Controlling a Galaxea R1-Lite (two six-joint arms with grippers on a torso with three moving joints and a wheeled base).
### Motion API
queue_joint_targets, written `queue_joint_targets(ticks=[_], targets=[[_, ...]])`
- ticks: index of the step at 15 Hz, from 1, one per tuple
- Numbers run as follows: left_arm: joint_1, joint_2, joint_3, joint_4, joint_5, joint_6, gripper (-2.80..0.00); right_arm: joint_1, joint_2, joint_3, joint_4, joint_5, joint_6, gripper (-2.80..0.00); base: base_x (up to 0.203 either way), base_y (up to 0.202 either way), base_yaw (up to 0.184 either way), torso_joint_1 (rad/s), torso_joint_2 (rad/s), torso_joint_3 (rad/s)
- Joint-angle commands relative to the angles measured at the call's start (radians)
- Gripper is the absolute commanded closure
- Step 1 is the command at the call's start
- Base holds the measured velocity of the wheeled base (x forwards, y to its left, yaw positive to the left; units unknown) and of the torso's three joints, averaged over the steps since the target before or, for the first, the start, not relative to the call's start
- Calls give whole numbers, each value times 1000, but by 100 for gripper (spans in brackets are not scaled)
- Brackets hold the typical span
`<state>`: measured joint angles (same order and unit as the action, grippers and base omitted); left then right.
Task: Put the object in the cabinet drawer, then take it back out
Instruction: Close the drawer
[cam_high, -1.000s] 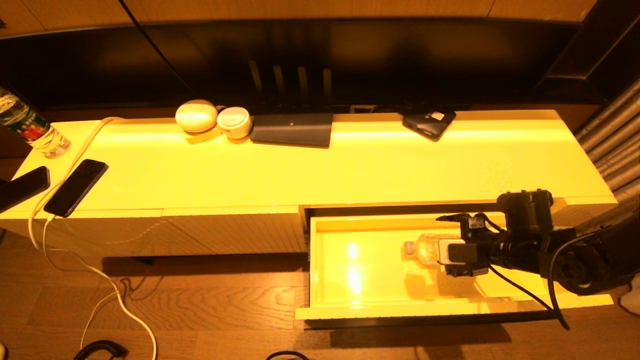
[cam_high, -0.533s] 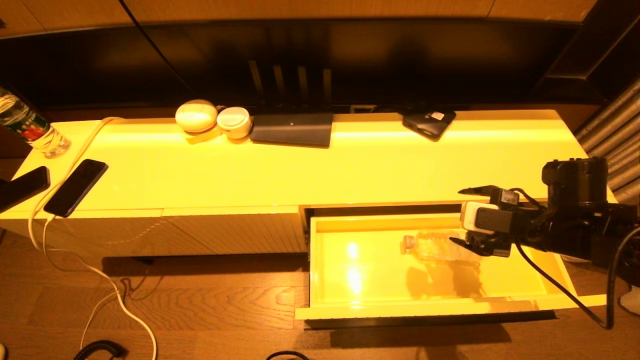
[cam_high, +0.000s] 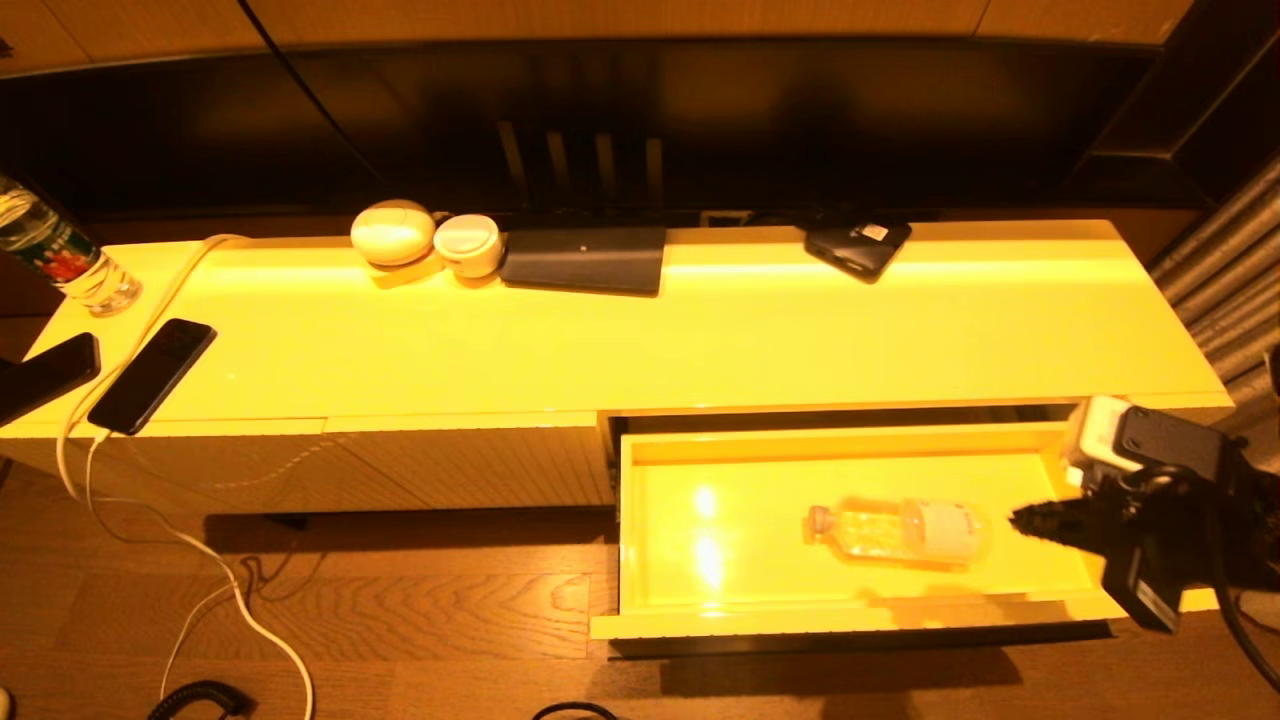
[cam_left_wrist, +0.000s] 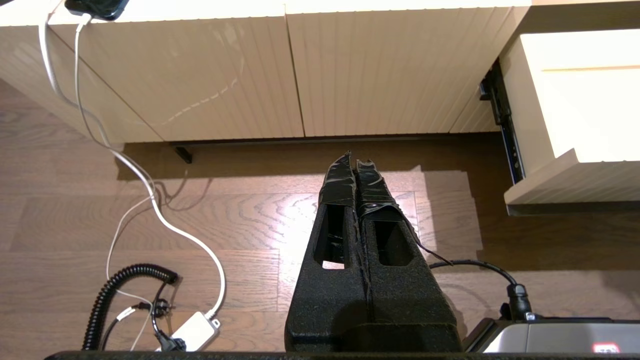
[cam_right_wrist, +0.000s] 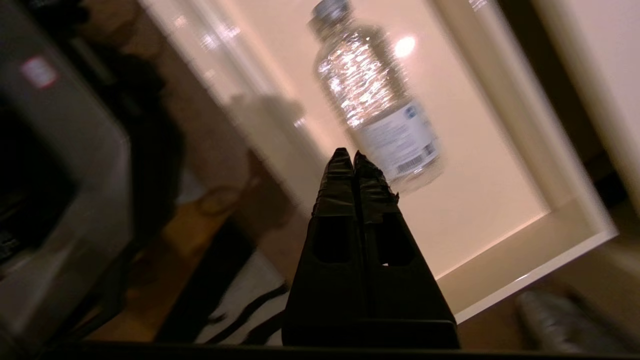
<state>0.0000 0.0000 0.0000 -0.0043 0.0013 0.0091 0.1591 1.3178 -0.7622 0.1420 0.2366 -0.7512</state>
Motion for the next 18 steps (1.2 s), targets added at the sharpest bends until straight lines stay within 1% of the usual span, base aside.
queue_joint_targets(ticks=[1,3,7,9,12,13,14,15,17,18], targets=[[0,0,3,0,0,0,0,0,-95,36,279,22,14,0,0,0,0,0,0,0],[0,0,2,0,0,0,0,-1,-58,66,326,31,33,0,0,0,0,0,0,0],[0,0,2,0,0,0,0,-1,82,118,327,61,45,0,0,0,0,0,0,0],[0,0,2,0,-1,0,0,0,175,125,304,61,42,0,0,0,0,0,0,0],[0,0,3,0,-1,0,0,0,288,129,224,54,36,0,0,0,0,0,0,0],[0,0,2,0,0,0,0,0,310,130,203,44,35,0,0,0,0,0,0,0],[0,0,3,0,0,0,0,0,334,129,186,16,34,0,0,0,0,0,0,0],[0,0,2,0,-1,0,0,-1,349,129,163,-34,35,0,0,0,0,0,0,0],[0,0,3,0,0,0,0,-1,359,123,138,-104,33,0,0,0,0,0,0,0],[0,0,3,0,0,0,0,-1,364,117,135,-122,33,0,0,0,0,0,0,0]])
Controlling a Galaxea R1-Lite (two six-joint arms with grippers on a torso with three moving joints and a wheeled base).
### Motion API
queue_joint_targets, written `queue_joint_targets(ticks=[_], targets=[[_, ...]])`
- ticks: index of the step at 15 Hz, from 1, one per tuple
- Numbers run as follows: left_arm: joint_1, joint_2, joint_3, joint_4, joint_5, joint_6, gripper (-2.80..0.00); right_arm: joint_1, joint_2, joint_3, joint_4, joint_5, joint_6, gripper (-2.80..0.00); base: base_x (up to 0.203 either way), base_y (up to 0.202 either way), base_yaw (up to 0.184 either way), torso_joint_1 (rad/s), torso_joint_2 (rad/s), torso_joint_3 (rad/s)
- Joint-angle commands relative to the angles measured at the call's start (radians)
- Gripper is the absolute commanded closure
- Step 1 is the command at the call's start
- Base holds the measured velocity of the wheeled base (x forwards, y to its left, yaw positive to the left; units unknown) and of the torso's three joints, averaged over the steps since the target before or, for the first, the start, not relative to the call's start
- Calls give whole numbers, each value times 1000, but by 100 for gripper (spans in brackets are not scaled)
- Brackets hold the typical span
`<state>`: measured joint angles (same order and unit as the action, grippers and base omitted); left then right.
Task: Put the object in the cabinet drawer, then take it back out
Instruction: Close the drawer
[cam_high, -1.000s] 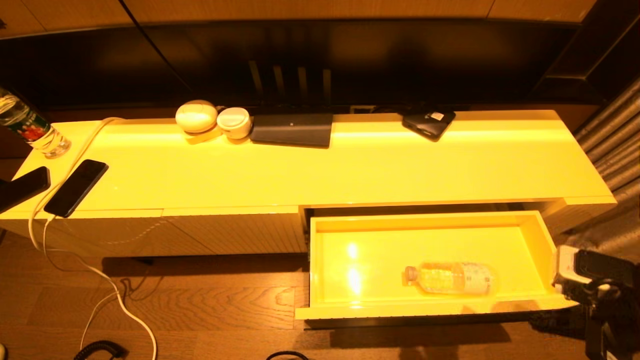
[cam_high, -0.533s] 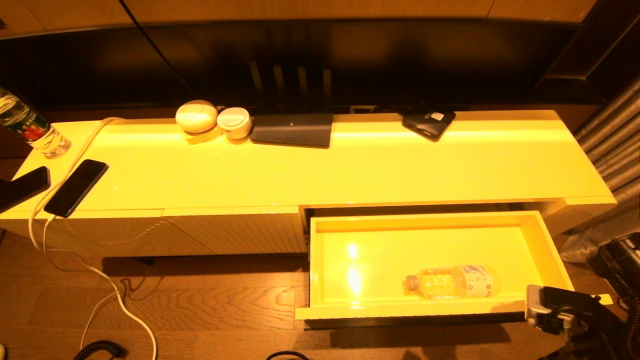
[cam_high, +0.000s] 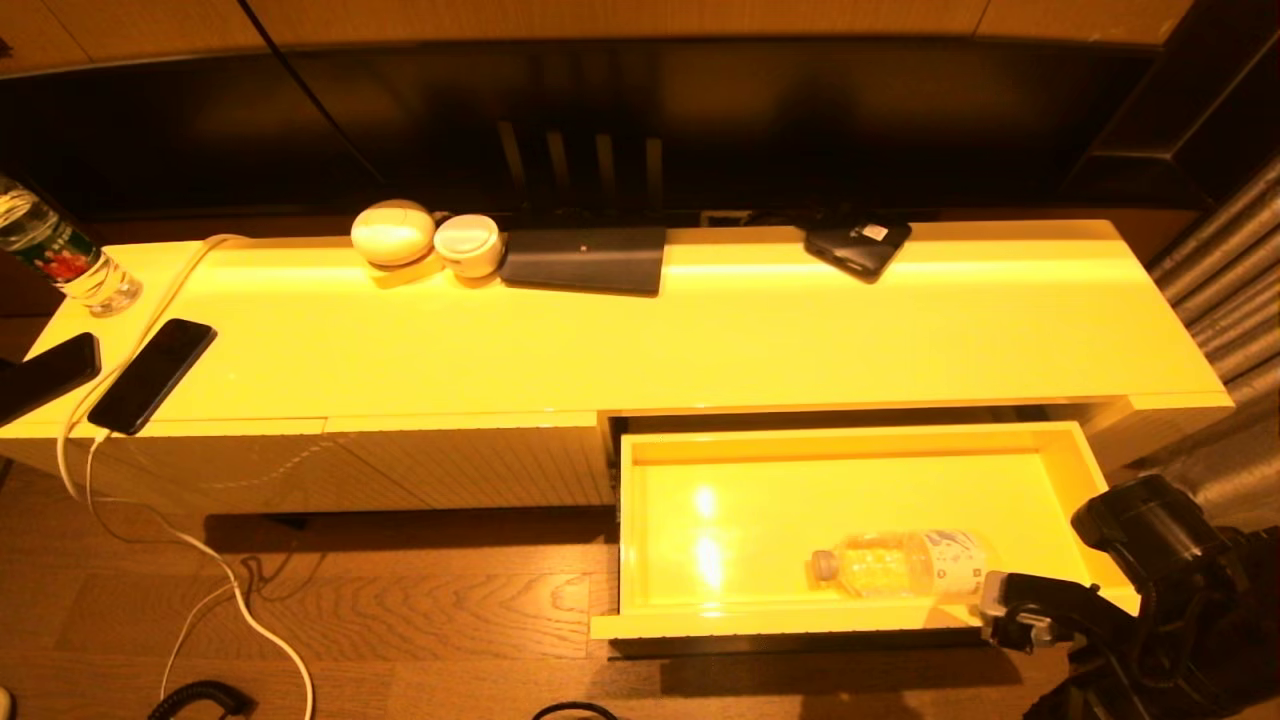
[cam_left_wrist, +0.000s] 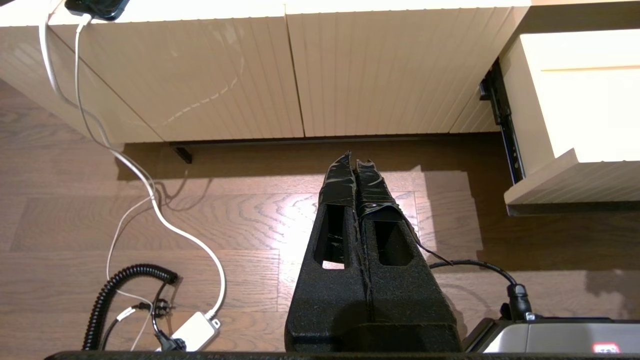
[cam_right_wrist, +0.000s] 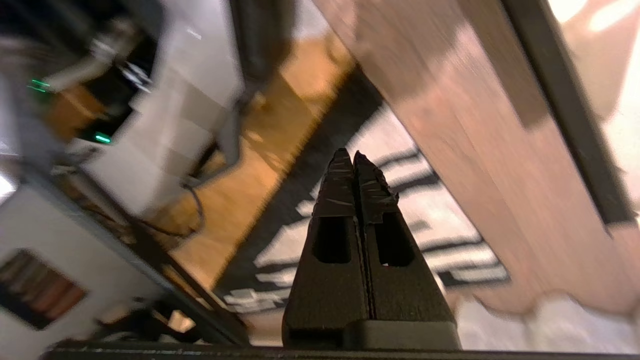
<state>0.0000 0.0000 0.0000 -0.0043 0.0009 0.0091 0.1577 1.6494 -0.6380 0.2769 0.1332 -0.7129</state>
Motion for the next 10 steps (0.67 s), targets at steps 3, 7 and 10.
queue_joint_targets(ticks=[3,7,10], targets=[[0,0,2,0,1,0,0,2,44,-12,-65,-72,-3,0,0,0,0,0,0,0],[0,0,3,0,-1,0,0,8,57,-11,-167,-79,3,0,0,0,0,0,0,0],[0,0,2,0,-1,0,0,8,96,-5,-236,-129,4,0,0,0,0,0,0,0]])
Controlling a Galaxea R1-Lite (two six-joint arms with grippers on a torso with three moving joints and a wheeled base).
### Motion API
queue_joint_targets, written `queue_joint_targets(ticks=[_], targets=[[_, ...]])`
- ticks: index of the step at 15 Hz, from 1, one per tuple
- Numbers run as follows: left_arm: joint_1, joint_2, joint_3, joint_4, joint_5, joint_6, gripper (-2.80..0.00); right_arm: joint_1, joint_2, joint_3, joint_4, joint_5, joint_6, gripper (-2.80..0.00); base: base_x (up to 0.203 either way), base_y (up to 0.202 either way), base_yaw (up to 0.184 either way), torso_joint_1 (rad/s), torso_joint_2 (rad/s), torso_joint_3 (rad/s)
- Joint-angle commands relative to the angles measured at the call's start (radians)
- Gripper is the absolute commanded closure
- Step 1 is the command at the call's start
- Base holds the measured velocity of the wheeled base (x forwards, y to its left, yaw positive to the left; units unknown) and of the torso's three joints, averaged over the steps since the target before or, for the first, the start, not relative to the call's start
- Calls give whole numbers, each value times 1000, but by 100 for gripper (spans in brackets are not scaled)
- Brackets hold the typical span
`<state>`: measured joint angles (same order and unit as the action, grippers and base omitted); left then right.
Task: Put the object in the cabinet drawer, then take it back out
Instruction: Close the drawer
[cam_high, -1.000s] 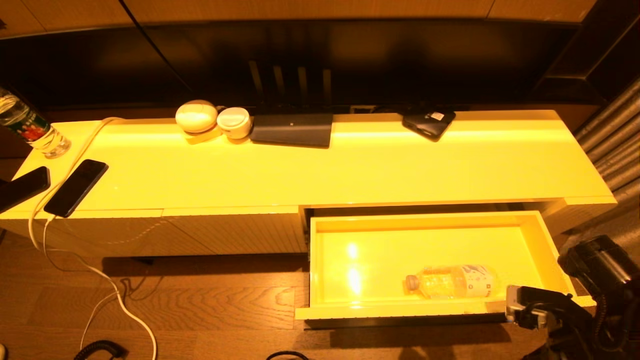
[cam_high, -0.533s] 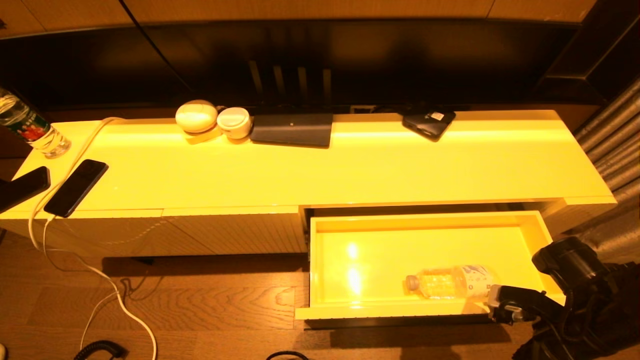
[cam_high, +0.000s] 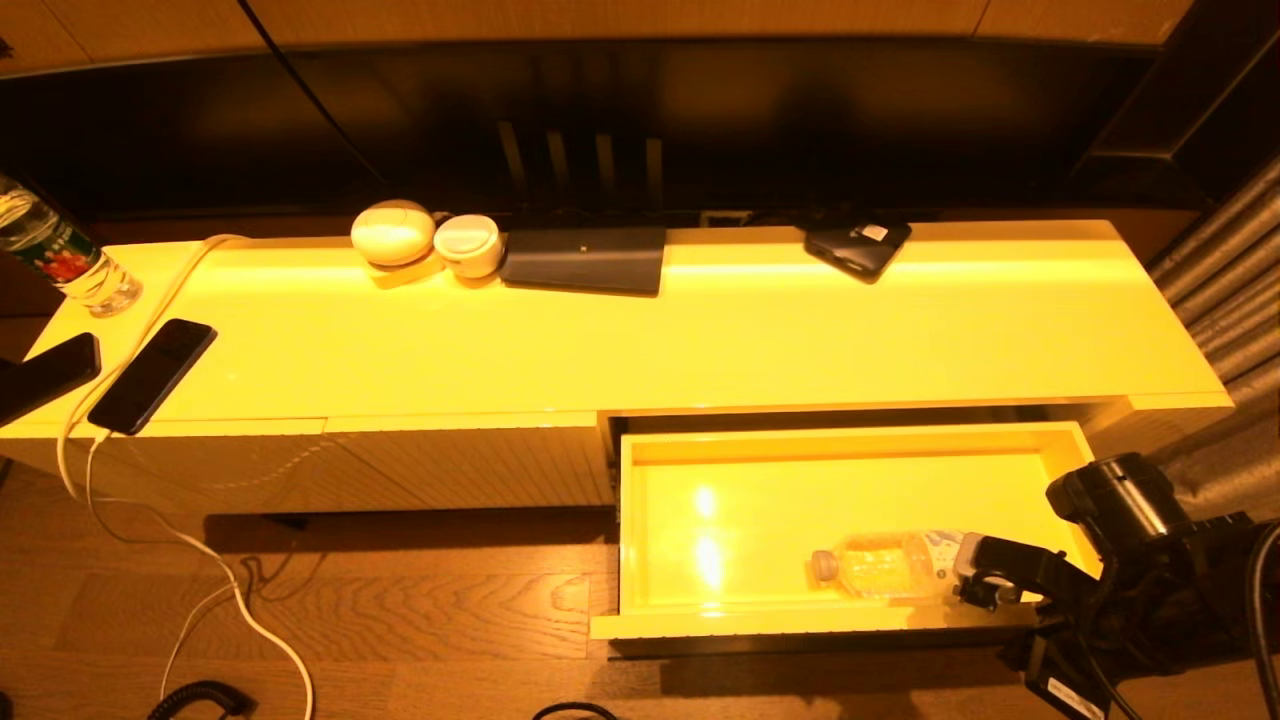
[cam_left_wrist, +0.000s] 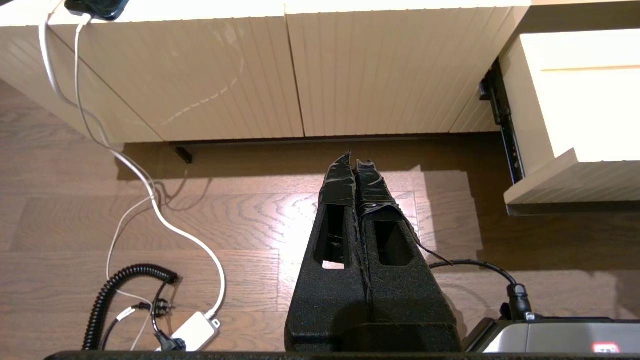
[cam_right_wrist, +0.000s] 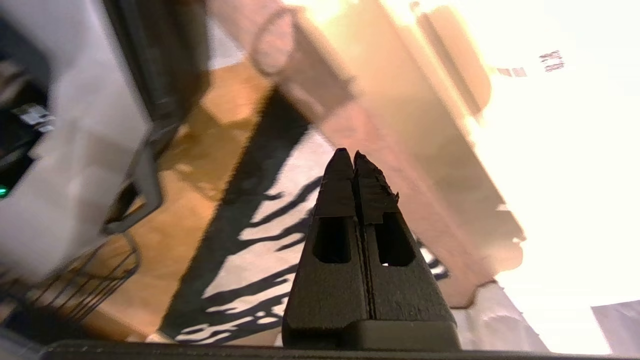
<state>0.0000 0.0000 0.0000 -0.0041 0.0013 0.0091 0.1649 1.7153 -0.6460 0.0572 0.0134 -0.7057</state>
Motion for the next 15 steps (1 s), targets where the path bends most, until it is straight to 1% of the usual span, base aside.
queue_joint_targets(ticks=[1,5,8,11,15], targets=[[0,0,3,-1,-1,0,0,1,39,5,-32,-15,-1,0,0,0,0,0,0,0],[0,0,2,-1,0,0,0,1,84,8,-154,-18,3,0,0,0,0,0,0,0],[0,0,3,-1,0,0,0,1,109,2,-287,-18,35,0,0,0,0,0,0,0],[0,0,2,-1,0,0,0,1,127,-4,-395,-19,37,0,0,0,0,0,0,0],[0,0,3,-1,-1,0,0,1,148,-20,-488,-20,36,0,0,0,0,0,0,0]])
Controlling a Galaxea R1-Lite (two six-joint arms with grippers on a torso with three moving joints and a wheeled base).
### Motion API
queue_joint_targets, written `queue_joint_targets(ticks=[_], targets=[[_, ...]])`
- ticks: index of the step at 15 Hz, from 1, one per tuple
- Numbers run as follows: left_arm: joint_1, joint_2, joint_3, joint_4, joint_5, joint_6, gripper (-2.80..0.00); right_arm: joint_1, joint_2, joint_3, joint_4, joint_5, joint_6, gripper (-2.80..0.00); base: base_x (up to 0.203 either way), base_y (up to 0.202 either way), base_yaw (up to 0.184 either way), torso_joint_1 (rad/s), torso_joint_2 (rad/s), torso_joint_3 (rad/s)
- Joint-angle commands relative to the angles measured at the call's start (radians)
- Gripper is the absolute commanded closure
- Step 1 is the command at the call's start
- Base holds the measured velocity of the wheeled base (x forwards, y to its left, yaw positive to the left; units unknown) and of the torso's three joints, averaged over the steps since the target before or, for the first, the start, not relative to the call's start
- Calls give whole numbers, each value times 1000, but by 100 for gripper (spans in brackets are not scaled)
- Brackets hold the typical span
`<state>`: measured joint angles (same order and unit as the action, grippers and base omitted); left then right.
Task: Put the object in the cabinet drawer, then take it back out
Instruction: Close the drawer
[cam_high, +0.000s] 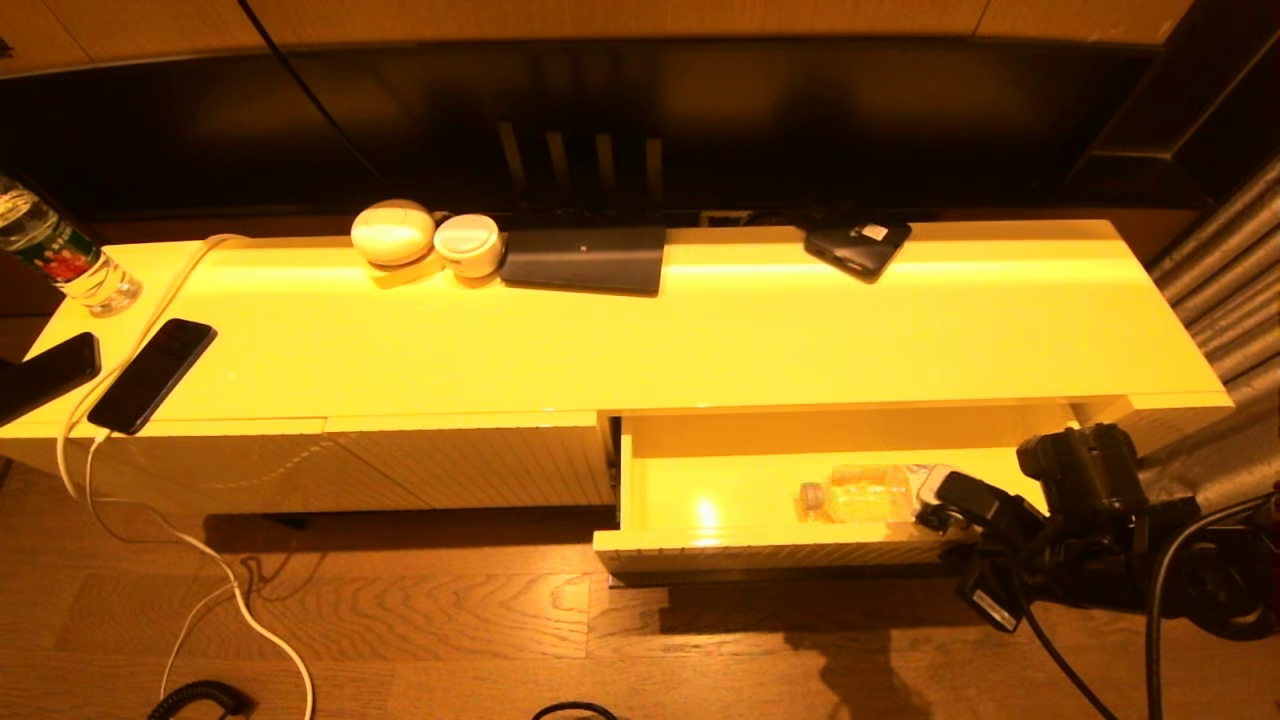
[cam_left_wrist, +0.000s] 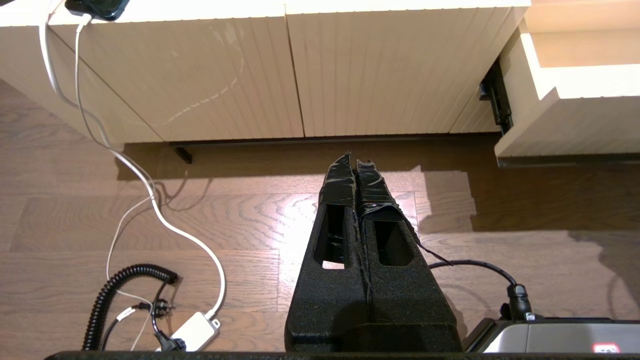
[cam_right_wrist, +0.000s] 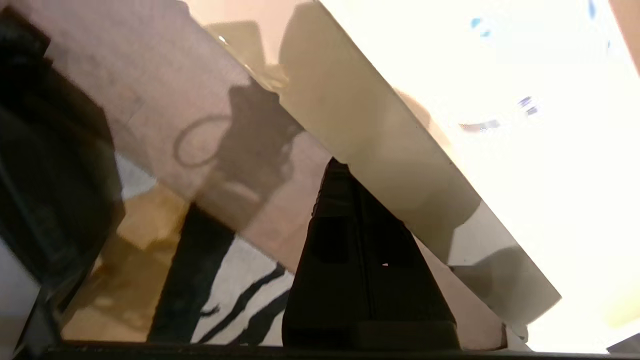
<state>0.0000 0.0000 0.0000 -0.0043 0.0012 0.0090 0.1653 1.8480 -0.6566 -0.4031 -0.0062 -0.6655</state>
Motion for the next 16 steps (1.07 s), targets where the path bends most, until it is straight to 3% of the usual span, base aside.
queue_joint_targets(ticks=[1,16], targets=[[0,0,3,0,0,0,0,0,26,-19,-66,1,-3,0,0,0,0,0,0,0],[0,0,2,0,0,0,0,23,169,-173,-408,-50,-9,0,0,0,0,0,0,0]])
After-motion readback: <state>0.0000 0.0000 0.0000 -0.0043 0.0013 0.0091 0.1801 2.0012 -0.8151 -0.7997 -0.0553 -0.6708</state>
